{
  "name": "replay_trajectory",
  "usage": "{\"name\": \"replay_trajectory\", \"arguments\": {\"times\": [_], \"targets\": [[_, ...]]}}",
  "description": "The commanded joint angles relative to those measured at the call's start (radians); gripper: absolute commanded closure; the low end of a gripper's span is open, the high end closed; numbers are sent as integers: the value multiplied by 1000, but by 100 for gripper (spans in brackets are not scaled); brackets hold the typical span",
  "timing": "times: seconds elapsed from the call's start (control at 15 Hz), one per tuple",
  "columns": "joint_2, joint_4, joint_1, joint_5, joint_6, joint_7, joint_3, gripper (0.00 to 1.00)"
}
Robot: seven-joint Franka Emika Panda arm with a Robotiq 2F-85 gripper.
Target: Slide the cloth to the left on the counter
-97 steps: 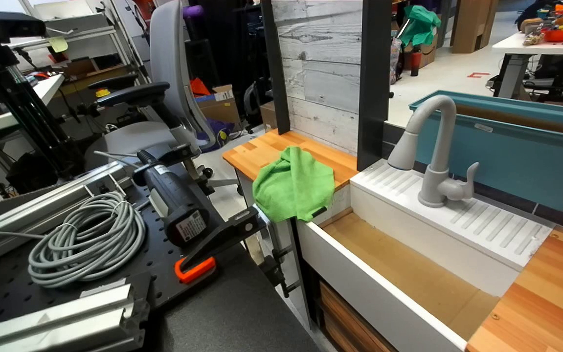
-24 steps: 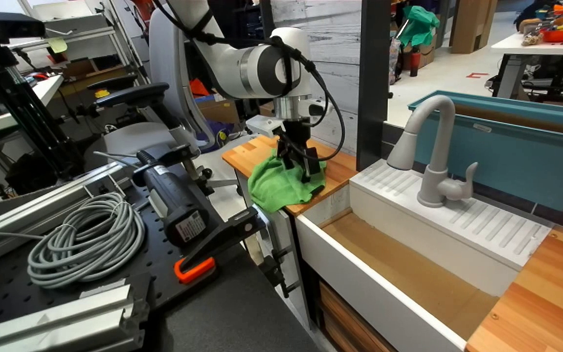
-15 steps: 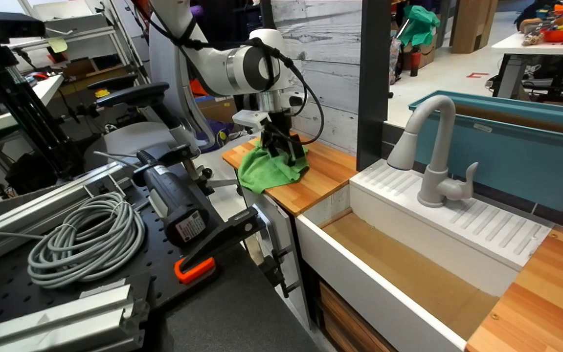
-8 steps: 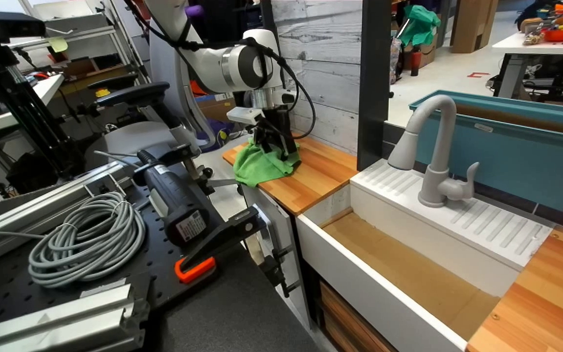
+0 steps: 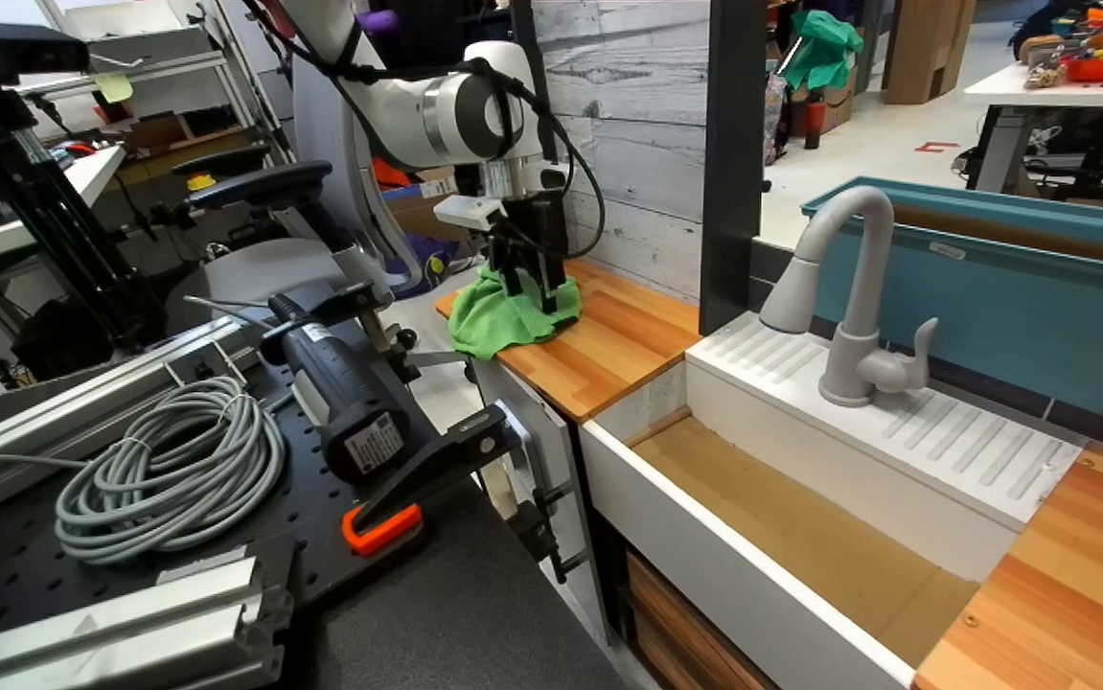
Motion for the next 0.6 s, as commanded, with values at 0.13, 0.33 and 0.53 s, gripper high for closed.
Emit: {"name": "replay_trajectory", "arguments": {"times": [0.13,0.33,0.53], "targets": [[-238,-262,8,10,114,54,-11,0],[-374,-403,8,6,144,61,-11,0],[-326,-328,0,2,105,47,-4,0]]}}
